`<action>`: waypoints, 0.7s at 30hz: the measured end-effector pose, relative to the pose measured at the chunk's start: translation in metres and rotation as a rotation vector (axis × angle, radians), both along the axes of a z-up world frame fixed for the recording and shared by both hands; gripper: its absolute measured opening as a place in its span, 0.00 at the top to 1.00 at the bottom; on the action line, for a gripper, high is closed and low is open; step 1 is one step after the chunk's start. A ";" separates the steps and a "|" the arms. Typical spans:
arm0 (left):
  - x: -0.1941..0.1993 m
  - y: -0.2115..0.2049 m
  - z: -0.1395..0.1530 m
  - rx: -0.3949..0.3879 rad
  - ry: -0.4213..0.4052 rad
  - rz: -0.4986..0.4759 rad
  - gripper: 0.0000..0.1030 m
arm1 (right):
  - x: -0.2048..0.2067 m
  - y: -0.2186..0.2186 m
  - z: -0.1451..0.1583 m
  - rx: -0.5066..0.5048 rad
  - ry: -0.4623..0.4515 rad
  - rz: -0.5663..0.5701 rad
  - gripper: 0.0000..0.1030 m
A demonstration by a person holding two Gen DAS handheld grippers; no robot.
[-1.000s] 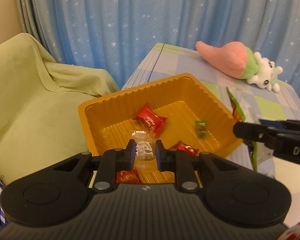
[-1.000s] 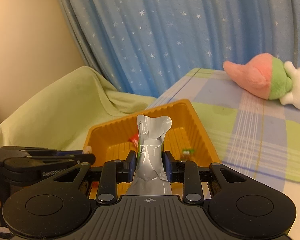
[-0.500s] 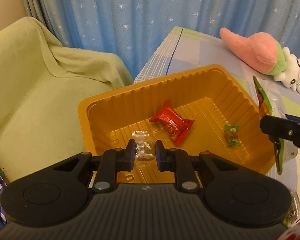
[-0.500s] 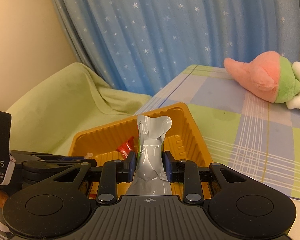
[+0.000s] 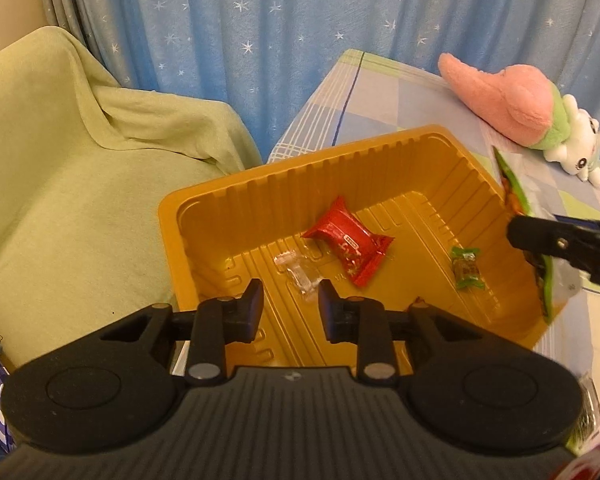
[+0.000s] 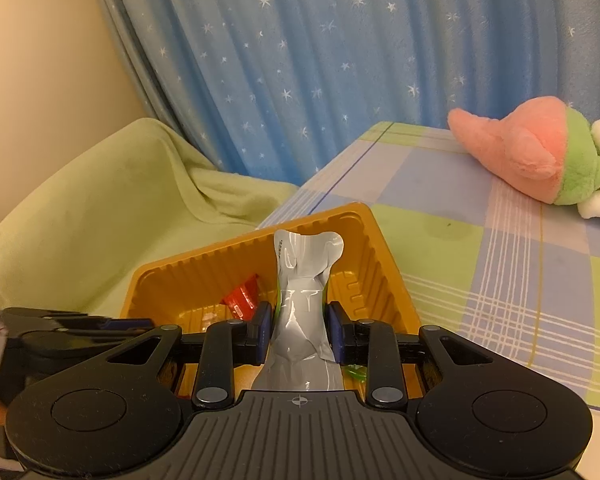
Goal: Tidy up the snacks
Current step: 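Open the right tool to drop the silver packet into the tray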
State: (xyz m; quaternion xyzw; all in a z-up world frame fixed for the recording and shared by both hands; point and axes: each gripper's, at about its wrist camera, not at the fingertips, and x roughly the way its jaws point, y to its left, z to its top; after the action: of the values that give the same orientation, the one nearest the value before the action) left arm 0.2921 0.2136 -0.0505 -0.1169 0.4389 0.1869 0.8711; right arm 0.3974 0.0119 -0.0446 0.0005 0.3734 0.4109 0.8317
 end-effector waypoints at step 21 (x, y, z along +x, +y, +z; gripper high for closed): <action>-0.020 0.001 0.007 -0.013 0.000 -0.013 0.69 | 0.018 0.031 -0.024 -0.052 0.021 0.024 0.70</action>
State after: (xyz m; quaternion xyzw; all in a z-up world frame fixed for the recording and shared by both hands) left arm 0.2718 0.2144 -0.0435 -0.1194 0.4411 0.1782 0.8715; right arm 0.4151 0.0424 -0.0685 -0.0213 0.3928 0.4110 0.8224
